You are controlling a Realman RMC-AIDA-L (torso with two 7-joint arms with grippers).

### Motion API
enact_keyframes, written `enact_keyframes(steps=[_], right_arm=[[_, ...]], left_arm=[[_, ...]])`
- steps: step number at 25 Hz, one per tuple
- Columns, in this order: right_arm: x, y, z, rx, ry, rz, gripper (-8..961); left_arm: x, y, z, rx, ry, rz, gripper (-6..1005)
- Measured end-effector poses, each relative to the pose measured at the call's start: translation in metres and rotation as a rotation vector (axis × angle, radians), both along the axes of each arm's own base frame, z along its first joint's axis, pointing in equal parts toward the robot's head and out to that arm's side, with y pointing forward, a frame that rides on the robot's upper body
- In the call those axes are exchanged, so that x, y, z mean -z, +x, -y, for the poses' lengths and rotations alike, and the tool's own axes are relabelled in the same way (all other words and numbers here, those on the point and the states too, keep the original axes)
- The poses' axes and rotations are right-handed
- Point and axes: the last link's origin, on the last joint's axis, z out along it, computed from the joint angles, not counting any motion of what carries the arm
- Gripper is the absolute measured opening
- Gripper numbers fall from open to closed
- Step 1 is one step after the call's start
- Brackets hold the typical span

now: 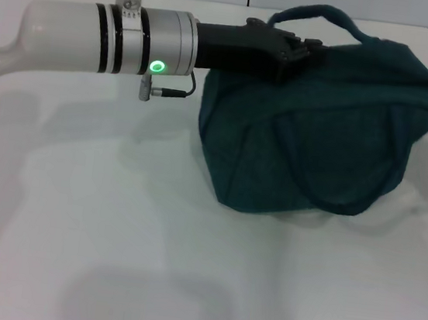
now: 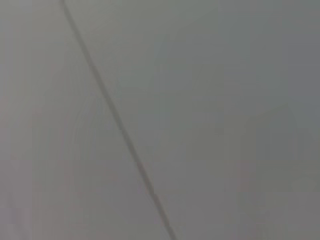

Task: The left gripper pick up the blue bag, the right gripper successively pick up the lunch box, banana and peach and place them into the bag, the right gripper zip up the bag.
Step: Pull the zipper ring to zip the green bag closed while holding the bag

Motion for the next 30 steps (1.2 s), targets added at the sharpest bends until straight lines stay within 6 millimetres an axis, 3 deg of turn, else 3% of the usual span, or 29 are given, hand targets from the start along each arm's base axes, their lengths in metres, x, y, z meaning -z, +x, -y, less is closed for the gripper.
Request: enact_keyframes(steps=[4, 14, 26, 30], right_arm=[[-0.003, 0.008, 0.001, 0.044, 0.015, -0.007, 59], [0.001, 0.006, 0.003, 0.013, -0.038, 0.006, 124], [-0.003, 0.019, 0.015, 0.032, -0.229, -0.034, 569], [-0.008, 0.023, 0.024, 0.013, -0.243, -0.039, 624]], left_arm=[[-0.002, 0.000, -0.001, -0.004, 0.010, 0.006, 51], [0.001, 0.005, -0.001, 0.022, 0.016, 0.010, -1], [0.002, 0.002, 0.001, 0.015, 0.015, 0.011, -1], [0.003, 0.001, 0.002, 0.027, 0.021, 0.006, -1]])
